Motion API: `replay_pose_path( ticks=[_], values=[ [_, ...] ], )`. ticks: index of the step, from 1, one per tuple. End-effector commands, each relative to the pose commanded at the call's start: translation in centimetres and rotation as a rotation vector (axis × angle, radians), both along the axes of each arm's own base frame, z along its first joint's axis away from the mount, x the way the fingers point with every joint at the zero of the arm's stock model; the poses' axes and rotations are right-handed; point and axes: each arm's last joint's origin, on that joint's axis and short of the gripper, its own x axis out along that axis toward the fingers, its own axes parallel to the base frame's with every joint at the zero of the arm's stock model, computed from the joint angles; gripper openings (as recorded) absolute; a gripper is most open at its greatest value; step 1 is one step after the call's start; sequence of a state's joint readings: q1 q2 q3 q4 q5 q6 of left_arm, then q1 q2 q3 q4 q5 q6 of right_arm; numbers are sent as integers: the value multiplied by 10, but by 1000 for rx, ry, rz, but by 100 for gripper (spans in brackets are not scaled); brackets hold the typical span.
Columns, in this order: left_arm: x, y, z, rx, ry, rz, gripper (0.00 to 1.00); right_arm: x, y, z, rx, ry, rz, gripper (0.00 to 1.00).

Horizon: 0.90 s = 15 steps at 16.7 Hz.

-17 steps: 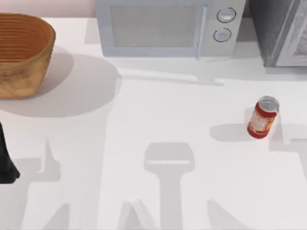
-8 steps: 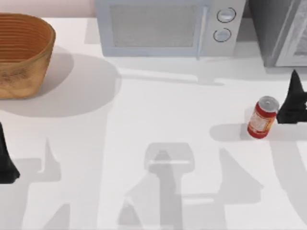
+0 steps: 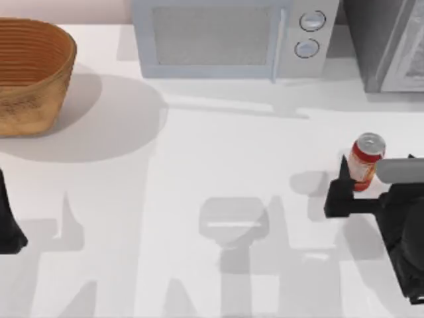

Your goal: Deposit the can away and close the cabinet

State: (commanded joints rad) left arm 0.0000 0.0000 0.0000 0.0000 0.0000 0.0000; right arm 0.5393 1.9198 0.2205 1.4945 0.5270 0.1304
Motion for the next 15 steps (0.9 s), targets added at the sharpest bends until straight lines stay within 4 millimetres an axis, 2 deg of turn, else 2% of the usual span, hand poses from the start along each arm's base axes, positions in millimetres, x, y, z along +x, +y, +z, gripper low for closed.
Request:
replay_pose_path(
  ticks=[5,12,15],
  values=[
    [0,0,0,0,0,0,100,-4,6,-29,-14,23,-25,100],
    [0,0,0,0,0,0,100,-3,5,-31,-16,26,-31,100],
    [0,0,0,0,0,0,100,12,7,-34,-14,23,-29,100]
  ],
)
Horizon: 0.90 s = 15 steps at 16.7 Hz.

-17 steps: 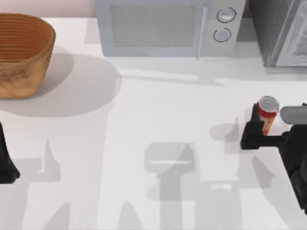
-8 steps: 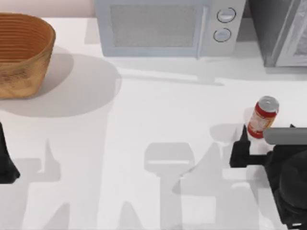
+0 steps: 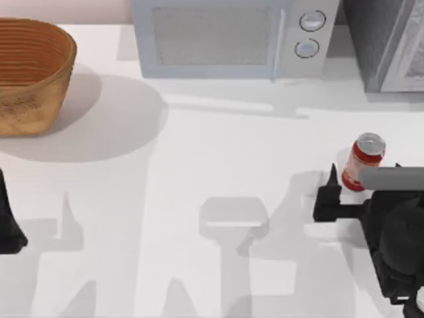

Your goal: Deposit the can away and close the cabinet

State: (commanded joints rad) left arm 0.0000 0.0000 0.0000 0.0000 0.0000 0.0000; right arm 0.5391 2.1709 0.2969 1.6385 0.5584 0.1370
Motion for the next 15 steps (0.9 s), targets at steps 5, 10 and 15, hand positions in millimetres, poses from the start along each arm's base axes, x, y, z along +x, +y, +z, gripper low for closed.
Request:
replay_pose_path(
  ticks=[5,10,15],
  values=[
    [0,0,0,0,0,0,100,37,-1,-7,0,0,0,100],
    [0,0,0,0,0,0,100,43,-1,-9,0,0,0,100],
    [0,0,0,0,0,0,100,43,-1,-9,0,0,0,62]
  ],
)
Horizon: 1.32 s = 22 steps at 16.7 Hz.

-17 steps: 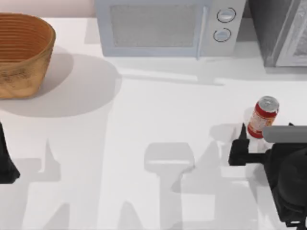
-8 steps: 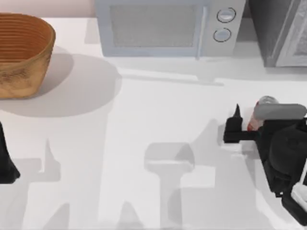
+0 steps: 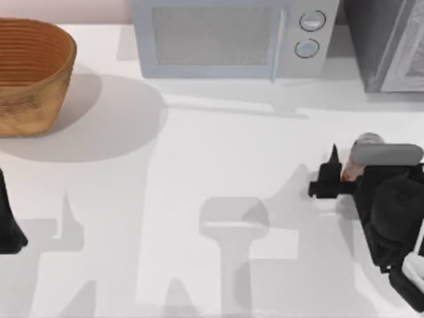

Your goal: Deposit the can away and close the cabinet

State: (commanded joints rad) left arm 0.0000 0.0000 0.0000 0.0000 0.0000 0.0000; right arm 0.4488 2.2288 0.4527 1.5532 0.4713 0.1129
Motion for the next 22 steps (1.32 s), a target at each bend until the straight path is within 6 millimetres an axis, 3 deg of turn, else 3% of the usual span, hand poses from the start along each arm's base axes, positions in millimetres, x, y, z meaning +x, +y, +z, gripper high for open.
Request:
replay_pose_path(
  ticks=[8,18,22],
  values=[
    [0,0,0,0,0,0,100,0,0,0,0,0,0,2],
    [0,0,0,0,0,0,100,0,0,1,1,-1,0,0],
    [0,0,0,0,0,0,100,7,3,21,3,-12,0,0]
  ],
)
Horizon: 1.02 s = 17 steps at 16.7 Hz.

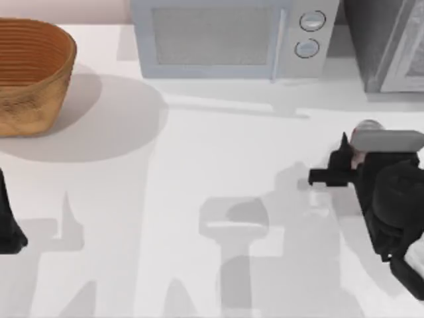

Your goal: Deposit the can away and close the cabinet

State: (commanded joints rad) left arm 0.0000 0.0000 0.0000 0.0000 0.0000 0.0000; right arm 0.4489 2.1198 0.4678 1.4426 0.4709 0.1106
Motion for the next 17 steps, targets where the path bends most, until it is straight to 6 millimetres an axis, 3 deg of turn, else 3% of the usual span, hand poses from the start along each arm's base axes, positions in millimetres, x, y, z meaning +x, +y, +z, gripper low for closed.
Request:
replay_pose_path(
  ticks=[5,11,13,17],
  values=[
    [0,0,0,0,0,0,100,7,3,51,-11,14,-4,0],
    [0,0,0,0,0,0,100,-3,-2,115,-9,22,-1,0],
    [0,0,0,0,0,0,100,-7,-3,127,-3,14,1,0],
    [0,0,0,0,0,0,100,-7,-3,130,-2,12,1,0]
  ],
)
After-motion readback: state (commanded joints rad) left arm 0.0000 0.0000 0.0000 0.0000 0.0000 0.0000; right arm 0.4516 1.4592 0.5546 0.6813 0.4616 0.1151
